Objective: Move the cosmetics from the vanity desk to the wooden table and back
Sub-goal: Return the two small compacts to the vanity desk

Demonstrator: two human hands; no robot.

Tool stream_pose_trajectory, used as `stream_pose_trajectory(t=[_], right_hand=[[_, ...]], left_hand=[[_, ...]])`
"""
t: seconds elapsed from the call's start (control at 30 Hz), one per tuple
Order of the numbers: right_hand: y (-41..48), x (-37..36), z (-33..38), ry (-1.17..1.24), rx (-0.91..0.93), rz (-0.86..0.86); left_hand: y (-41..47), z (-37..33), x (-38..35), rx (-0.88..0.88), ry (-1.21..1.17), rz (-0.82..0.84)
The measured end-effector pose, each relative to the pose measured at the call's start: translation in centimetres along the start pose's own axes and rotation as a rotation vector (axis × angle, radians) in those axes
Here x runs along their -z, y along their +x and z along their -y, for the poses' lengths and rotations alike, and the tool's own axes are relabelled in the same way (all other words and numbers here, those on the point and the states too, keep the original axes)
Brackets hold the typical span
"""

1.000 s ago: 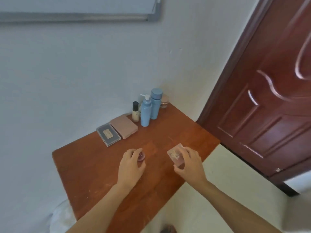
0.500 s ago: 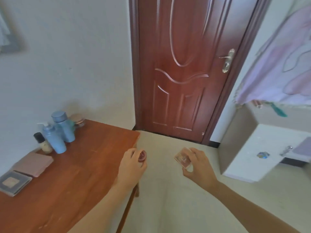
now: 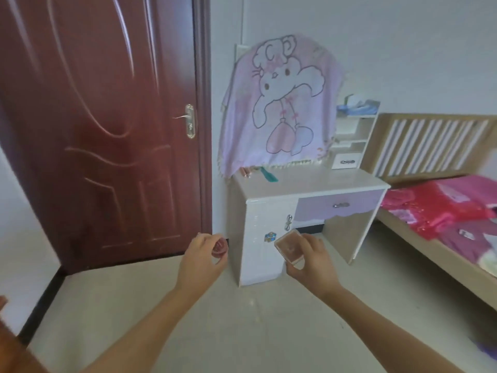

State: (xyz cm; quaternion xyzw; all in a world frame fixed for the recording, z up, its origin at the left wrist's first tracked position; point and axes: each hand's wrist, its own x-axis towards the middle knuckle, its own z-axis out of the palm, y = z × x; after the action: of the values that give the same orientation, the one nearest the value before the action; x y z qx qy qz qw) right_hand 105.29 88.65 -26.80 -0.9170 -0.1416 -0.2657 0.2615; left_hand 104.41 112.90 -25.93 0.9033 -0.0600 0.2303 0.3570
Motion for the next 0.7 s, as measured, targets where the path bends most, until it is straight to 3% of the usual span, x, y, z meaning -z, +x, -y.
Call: stream_pose_trajectory(t=[0.13, 0.3, 0.5, 0.7], right_hand=[[2.0, 3.0, -2.8, -0.061, -0.039, -0.127], [4.6, 3.9, -5.7, -0.090, -0.045, -0.156], [11.3, 3.0, -9.5, -0.220, 0.058, -0.093], [18.4, 1.1, -14.8, -0.246, 0.002, -0.070]], left_hand=[[4.5, -4.1, -2.3, -0.067, -0.080, 0.014], [8.9, -5.1, -5.5, -0.129, -0.124, 0.007], [14.8, -3.1, -10.3, -0.149, -0.116, 0.051], [23.3, -1.1, -14.9, -0.143, -0.114, 0.072]])
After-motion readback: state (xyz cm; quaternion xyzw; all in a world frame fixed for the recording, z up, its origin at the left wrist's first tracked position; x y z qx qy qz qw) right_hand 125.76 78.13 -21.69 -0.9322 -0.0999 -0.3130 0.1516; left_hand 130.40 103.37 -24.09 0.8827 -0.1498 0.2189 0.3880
